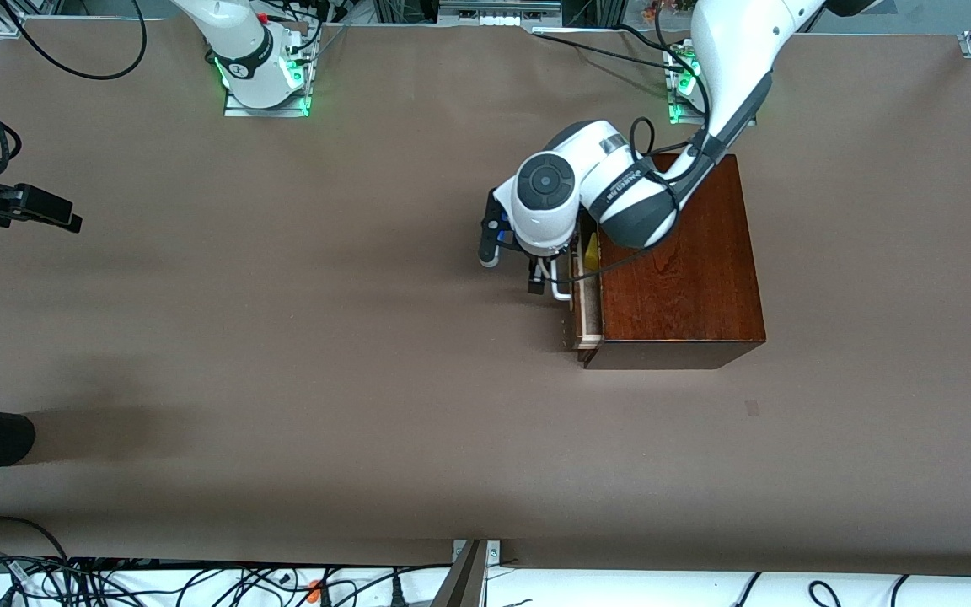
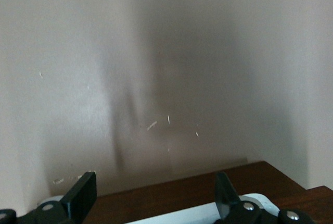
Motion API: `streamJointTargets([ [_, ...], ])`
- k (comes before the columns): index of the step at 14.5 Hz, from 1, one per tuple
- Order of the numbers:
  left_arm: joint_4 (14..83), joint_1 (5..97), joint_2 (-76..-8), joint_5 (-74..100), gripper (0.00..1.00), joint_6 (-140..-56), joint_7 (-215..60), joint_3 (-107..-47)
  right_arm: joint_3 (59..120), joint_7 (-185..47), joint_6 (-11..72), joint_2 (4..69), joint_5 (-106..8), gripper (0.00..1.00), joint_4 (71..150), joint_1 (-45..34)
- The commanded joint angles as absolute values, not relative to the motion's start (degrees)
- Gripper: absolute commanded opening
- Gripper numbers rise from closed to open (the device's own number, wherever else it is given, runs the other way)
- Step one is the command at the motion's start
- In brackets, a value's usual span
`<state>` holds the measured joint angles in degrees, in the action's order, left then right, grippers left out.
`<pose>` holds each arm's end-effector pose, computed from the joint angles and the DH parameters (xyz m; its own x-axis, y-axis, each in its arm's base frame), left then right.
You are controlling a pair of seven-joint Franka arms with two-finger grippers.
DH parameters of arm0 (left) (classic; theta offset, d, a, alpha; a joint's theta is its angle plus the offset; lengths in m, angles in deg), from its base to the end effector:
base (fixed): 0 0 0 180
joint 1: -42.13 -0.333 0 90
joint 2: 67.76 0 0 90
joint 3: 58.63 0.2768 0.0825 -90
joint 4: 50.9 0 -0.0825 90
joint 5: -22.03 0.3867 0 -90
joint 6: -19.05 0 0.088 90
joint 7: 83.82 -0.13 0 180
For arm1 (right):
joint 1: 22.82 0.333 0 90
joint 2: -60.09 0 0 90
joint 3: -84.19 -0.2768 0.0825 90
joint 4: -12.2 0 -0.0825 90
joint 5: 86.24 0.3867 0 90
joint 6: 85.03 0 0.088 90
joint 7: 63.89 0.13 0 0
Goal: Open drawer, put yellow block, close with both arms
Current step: 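Push the drawer front with the left gripper into the box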
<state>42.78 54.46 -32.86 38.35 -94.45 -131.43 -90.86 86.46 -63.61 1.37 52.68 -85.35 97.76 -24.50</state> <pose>0.4902 -0.4147 0.2361 -0.1212 -0.9913 -0.0521 -0.9803 0.1112 0.1632 0.5793 -0.0367 0.5200 0.9908 -0.0726 -0.1144 -0.0742 -0.9972 -0.0098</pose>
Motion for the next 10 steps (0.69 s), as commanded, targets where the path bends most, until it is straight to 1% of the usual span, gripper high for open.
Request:
streamJointTargets([
  [1, 42.79, 51.72, -34.54, 39.79, 1.0, -91.78, -133.04, -91.06, 85.33, -63.8, 1.98, 54.64, -86.16, 1.0, 99.92, -25.46],
  [8, 42.44, 51.1, -34.72, 39.0, 1.0, -91.51, -132.51, -91.42, 85.24, -63.54, 2.33, 54.55, -86.24, 1.0, 99.83, -25.46],
  [10, 42.53, 51.01, -35.94, 38.73, 1.0, -91.25, -132.08, -91.5, 85.33, -63.54, 2.51, 54.55, -86.33, 1.0, 99.83, -25.46],
])
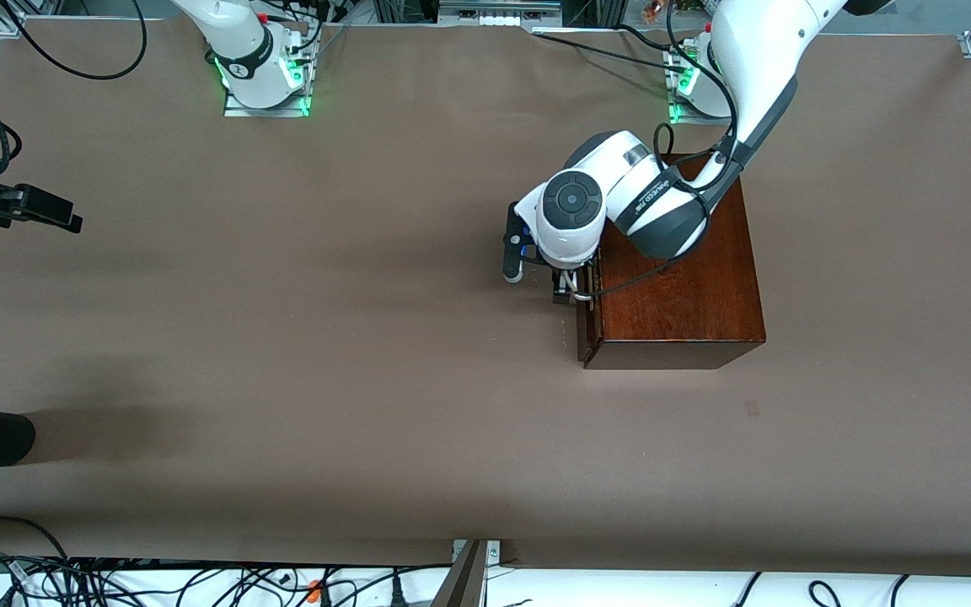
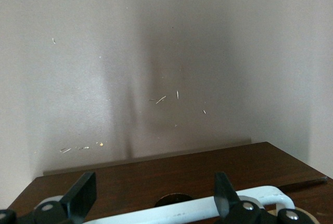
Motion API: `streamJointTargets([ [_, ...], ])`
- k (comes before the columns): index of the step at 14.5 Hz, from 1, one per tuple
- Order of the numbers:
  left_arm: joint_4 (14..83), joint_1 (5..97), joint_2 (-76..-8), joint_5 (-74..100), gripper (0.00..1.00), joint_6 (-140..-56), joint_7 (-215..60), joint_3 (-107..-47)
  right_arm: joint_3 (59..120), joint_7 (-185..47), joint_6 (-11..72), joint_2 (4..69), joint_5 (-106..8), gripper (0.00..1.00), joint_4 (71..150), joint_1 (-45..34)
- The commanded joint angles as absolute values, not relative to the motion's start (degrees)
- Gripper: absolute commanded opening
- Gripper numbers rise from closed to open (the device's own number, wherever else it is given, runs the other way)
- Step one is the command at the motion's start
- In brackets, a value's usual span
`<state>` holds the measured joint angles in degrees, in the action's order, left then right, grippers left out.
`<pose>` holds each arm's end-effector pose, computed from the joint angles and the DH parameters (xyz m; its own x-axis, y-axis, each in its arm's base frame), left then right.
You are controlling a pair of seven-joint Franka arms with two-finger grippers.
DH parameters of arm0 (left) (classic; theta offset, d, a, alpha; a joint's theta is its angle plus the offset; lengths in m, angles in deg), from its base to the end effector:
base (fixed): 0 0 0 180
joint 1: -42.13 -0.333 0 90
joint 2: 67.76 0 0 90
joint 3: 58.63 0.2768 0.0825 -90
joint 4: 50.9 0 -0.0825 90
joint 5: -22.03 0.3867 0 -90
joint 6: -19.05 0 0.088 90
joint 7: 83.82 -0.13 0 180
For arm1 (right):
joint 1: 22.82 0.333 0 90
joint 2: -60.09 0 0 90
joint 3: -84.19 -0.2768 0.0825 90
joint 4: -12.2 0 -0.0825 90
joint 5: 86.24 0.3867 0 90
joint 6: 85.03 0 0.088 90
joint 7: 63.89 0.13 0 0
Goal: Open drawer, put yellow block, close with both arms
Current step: 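Push the drawer front with the left gripper into the box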
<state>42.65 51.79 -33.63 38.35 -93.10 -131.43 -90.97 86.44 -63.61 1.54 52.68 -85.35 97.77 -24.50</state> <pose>0.5079 -0.3903 0.2435 -0.0774 -0.9949 -0.0642 -0.9840 0.0659 0.1655 0.5797 -0.0366 0.5202 0.9911 -0.0723 -0.1116 -0.0739 -0.9972 -0.0099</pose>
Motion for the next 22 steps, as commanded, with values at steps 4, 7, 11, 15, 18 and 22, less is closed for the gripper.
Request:
streamJointTargets([
  [4, 42.18, 51.01, -42.08, 29.61, 1.0, -86.96, -123.67, -91.5, 85.33, -63.72, 2.42, 54.64, -86.33, 1.0, 99.83, -25.46],
  [7, 37.19, 50.92, -45.87, 27.48, 1.0, -78.18, -113.39, -91.42, 85.33, -63.72, 2.33, 54.64, -86.33, 1.0, 99.83, -25.46],
  [11, 29.18, 48.48, -47.72, 27.83, 1.0, -66.04, -104.93, -90.63, 85.33, -63.63, 2.51, 54.64, -86.33, 1.0, 99.74, -25.46],
  [15, 28.73, 37.68, -50.71, 27.48, 1.0, -63.4, -105.08, -91.15, 85.42, -63.45, 2.42, 54.55, -86.33, 1.0, 99.04, -25.46],
  [18, 28.55, 31.78, -51.42, 27.57, 1.0, -62.42, -105.01, -91.15, 85.42, -63.36, 2.42, 54.64, -86.33, 1.0, 99.04, -25.46],
  [22, 28.55, 29.39, -54.04, 28.45, 1.0, -62.25, -104.56, -90.72, 85.42, -63.28, 2.51, 54.64, -86.33, 1.0, 99.04, -25.46],
])
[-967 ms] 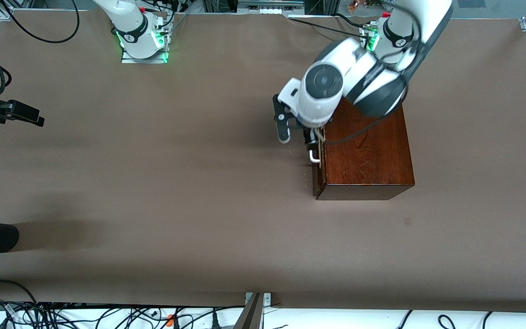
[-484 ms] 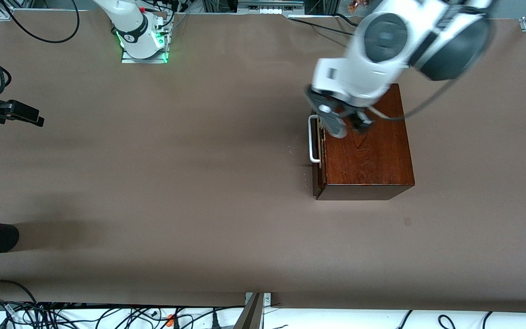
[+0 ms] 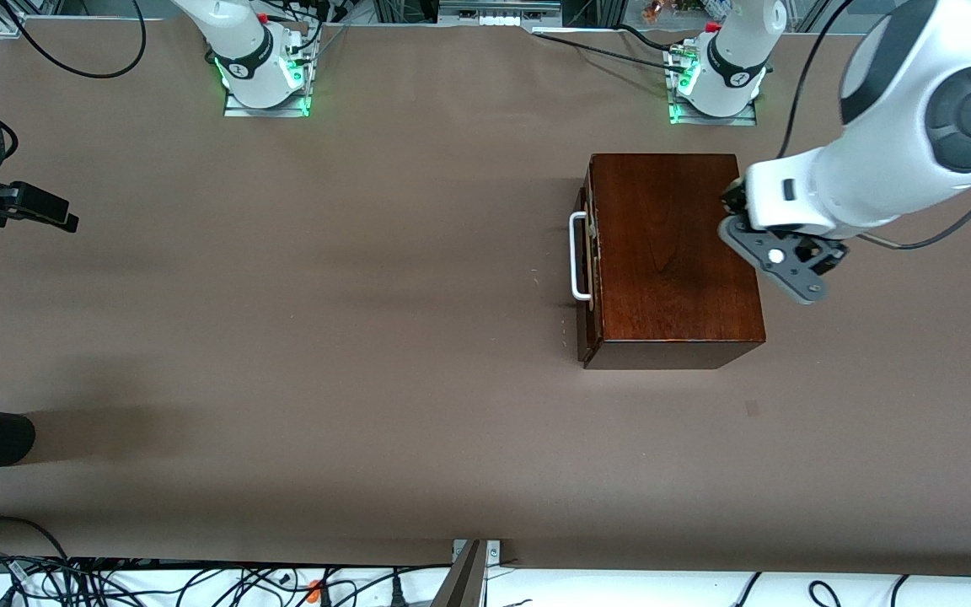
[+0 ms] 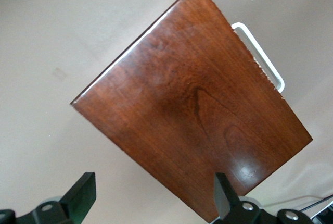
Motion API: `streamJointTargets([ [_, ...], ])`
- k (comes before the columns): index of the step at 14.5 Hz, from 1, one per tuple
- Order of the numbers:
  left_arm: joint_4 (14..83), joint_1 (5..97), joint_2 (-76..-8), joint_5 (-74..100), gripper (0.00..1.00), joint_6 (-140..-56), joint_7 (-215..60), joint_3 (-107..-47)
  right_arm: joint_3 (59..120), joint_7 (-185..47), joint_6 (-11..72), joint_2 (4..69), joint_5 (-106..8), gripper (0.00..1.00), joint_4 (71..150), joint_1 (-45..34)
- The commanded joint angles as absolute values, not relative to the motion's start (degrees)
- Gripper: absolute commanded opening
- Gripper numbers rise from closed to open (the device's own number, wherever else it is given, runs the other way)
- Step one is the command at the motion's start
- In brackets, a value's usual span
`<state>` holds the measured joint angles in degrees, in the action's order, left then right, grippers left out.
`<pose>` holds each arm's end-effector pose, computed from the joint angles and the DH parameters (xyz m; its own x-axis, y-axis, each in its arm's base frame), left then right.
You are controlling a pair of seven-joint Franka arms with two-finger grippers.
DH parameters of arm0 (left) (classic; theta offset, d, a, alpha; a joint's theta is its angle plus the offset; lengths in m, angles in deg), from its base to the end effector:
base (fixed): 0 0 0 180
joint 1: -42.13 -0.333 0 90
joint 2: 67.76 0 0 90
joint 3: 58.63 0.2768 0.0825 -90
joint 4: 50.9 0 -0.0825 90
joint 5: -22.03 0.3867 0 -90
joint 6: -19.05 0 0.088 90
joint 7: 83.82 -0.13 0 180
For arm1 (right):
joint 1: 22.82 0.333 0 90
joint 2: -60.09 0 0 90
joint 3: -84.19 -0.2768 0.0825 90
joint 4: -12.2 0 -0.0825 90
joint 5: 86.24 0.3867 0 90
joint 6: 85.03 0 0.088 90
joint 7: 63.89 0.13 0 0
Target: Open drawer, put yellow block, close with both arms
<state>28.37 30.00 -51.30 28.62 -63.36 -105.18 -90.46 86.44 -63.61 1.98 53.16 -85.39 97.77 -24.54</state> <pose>0.5815 -0.1533 0.4934 0.7439 -0.6480 -0.1634 -0.6407 -0.7611 0.1017 0.5792 -0.0371 0.5256 0.9927 -0.0732 -0.0956 -0.0744 -0.9972 -0.0096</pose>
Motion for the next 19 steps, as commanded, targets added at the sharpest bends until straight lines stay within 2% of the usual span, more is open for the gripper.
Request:
streamJointTargets([
  [1, 28.55, 28.69, -54.92, 28.45, 1.0, -62.16, -104.48, -90.1, 85.42, -63.28, 2.51, 54.64, -86.42, 1.0, 99.04, -25.46],
  [2, 28.55, 28.6, -55.11, 28.54, 1.0, -62.16, -104.39, -90.01, 85.42, -63.28, 2.51, 54.55, -86.42, 1.0, 99.04, -25.46],
  [4, 28.55, 29.47, -58.17, 28.45, 1.0, -62.16, -103.43, -86.16, 85.42, -63.28, 2.51, 54.55, -86.33, 1.0, 99.04, -25.46],
  [5, 28.99, 32.0, -59.05, 28.28, 1.0, -61.98, -102.2, -82.49, 85.42, -63.28, 2.51, 54.55, -86.42, 1.0, 99.04, -25.46],
  [7, 29.43, 41.39, -60.55, 27.48, 1.0, -62.59, -100.36, -70.2, 85.42, -63.28, 2.51, 54.55, -86.42, 1.0, 99.04, -25.46],
  [9, 31.18, 44.41, -61.52, 23.82, 1.0, -63.47, -95.37, -65.16, 85.51, -63.28, 2.51, 54.55, -86.42, 1.0, 99.04, -25.46],
  [10, 34.15, 45.12, -63.7, 21.27, 1.0, -65.91, -90.98, -62.61, 85.51, -63.28, 2.51, 54.55, -86.42, 1.0, 99.04, -25.46],
  [12, 43.45, 45.3, -69.06, 20.63, 1.0, -74.25, -86.29, -60.92, 85.42, -63.28, 2.33, 54.55, -86.42, 1.0, 99.04, -25.46],
  [13, 45.58, 45.3, -70.65, 20.8, 1.0, -75.85, -85.76, -60.83, 85.42, -63.28, 2.42, 54.55, -86.42, 1.0, 99.04, -25.46],
  [19, 48.24, 44.69, -72.34, 21.77, 1.0, -75.78, -80.22, -60.83, 85.5, -63.28, 2.51, 54.55, -86.42, 1.0, 99.04, -25.46],
])
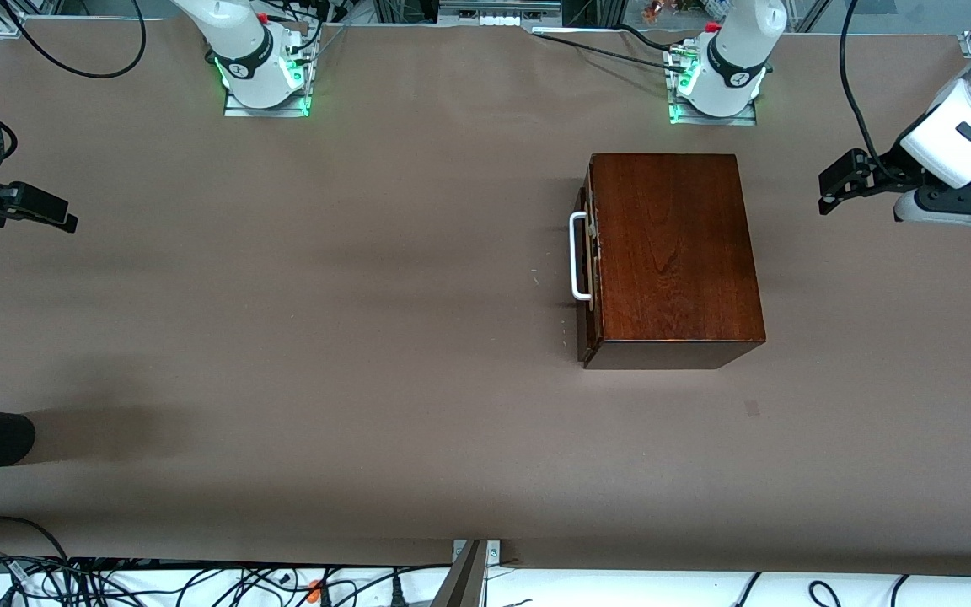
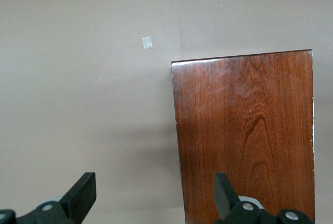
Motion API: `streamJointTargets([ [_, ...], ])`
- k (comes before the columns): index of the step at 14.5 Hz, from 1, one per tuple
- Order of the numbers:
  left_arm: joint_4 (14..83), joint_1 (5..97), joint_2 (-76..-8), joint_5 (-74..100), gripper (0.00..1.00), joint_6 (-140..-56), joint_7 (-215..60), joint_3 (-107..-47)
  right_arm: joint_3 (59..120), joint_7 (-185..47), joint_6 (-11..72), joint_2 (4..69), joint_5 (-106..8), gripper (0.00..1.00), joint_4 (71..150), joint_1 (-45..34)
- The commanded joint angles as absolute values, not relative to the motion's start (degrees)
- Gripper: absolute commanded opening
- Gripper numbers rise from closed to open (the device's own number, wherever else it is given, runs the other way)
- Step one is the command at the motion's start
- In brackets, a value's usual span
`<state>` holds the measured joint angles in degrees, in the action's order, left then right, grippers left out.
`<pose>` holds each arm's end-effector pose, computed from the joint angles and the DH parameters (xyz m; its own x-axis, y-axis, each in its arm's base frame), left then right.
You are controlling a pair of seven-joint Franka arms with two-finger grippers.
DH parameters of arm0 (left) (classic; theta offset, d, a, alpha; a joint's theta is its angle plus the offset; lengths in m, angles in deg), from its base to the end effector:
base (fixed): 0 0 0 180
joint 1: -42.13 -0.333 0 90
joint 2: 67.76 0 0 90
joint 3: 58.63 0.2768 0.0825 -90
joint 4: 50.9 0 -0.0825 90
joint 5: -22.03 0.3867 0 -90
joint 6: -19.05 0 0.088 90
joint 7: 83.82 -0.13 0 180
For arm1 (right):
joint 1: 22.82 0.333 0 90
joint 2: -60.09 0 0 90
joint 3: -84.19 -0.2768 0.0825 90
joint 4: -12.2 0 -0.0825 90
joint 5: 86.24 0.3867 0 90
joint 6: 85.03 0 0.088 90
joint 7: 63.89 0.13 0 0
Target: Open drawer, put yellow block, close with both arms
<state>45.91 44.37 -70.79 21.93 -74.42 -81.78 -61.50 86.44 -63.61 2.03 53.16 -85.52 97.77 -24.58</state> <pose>0.5441 -0.0494 0.5401 0.9986 -0.0534 -0.0054 -0.0534 -0.9986 -0.0011 0.5793 -0.0378 0.5257 0.9927 -0.0740 -0.0947 -0.0750 -0.9972 -0.0074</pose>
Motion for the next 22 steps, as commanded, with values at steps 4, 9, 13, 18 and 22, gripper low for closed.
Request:
streamJointTargets([
  [4, 46.22, 44.51, -71.02, 21.95, 1.0, -74.9, -80.75, -61.53, 85.42, -63.19, 2.51, 54.64, -86.42, 1.0, 99.04, -25.46],
  [9, 45.34, 44.51, -70.4, 21.86, 1.0, -73.59, -83.28, -61.62, 85.51, -63.19, 2.6, 54.55, -86.42, 1.0, 99.04, -25.46],
  [13, 44.9, 44.86, -70.05, 21.86, 1.0, -73.41, -83.47, -61.71, 85.51, -63.19, 2.6, 54.55, -86.42, 1.0, 99.04, -25.46],
  [18, 44.9, 44.68, -70.05, 21.77, 1.0, -72.62, -83.47, -61.71, 85.51, -63.19, 2.68, 54.55, -86.42, 1.0, 99.04, -25.55],
  [22, 43.24, 44.86, -69.17, 21.77, 1.0, -71.56, -83.47, -61.8, 85.42, -63.1, 2.68, 54.55, -86.42, 1.0, 99.04, -25.46],
])
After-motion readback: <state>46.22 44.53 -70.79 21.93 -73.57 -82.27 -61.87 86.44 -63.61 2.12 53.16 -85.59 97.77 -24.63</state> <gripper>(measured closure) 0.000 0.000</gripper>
